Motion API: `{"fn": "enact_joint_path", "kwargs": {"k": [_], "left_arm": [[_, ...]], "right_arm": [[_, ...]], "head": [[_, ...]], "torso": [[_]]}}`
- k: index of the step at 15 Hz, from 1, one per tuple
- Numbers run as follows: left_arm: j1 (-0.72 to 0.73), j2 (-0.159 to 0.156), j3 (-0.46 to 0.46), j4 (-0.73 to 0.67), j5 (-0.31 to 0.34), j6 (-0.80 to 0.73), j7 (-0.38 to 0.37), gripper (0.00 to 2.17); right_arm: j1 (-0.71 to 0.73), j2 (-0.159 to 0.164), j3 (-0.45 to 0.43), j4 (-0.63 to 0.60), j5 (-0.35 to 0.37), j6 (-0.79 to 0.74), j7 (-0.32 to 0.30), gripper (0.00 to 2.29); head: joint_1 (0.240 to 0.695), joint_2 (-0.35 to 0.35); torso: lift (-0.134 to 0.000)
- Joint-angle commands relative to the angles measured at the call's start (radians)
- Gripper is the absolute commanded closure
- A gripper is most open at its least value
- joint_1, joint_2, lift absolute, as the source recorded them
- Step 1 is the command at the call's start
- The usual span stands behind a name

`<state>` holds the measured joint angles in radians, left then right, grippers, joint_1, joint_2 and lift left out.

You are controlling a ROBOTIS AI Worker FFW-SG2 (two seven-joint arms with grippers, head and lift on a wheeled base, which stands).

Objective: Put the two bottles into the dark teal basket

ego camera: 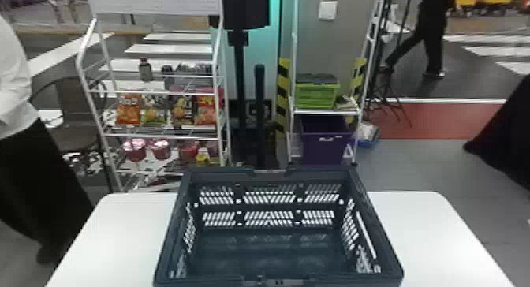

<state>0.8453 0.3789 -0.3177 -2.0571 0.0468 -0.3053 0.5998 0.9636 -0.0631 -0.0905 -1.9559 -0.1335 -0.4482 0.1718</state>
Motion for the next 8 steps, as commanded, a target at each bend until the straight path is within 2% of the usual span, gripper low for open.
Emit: {"fn": "enact_joint_path", "kwargs": {"k": [1,4,8], "left_arm": [[0.000,0.000,0.000,0.002,0.001,-0.002,0.000,2.15],[0.000,0.000,0.000,0.003,0.001,-0.002,0.000,2.15],[0.005,0.003,0.000,0.003,0.001,-0.002,0.000,2.15]], "right_arm": [[0.007,0.000,-0.002,-0.014,0.000,-0.003,0.000,2.16],[0.027,0.002,-0.005,-0.087,-0.002,-0.028,0.000,2.16],[0.018,0.006,-0.026,-0.215,0.000,0.049,0.000,2.16]], "head": [[0.499,0.000],[0.499,0.000],[0.499,0.000]], "torso": [[0.000],[0.000],[0.000]]}}
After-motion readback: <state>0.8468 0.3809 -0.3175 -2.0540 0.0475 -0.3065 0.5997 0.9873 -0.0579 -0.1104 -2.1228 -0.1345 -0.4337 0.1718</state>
